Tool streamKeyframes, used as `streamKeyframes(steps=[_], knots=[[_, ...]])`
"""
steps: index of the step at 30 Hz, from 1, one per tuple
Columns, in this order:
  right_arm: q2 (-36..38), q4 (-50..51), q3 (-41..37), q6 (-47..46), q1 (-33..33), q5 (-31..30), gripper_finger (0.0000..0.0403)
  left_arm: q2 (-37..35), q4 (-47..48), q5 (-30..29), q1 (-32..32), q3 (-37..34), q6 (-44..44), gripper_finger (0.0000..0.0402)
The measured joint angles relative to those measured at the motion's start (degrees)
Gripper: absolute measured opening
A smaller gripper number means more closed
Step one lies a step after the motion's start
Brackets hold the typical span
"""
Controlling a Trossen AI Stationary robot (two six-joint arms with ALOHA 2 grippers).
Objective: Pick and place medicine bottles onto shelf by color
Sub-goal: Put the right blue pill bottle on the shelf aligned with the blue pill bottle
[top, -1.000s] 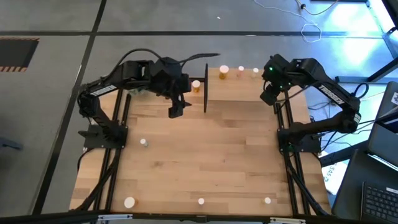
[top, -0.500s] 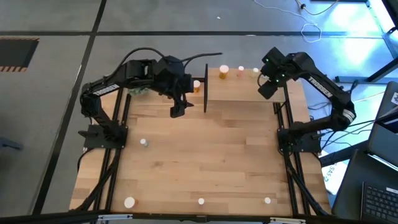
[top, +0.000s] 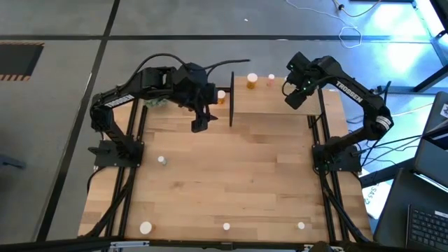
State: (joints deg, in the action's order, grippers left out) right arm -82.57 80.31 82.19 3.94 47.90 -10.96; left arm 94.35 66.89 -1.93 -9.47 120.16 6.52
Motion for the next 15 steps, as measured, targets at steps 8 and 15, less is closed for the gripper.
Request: streamKeyframes(steps=[8,15], knots=[[-0.36,-0.42,0.02,-0.21,1.06,-2.04,0.0117,0.00,0.04,0.00,0.00,0.00,-0.37,0.0268],[-0.36,-0.65,0.02,-0.41,2.62,-0.93,0.0117,-0.02,0.07,0.15,0.00,0.00,-0.42,0.0268]])
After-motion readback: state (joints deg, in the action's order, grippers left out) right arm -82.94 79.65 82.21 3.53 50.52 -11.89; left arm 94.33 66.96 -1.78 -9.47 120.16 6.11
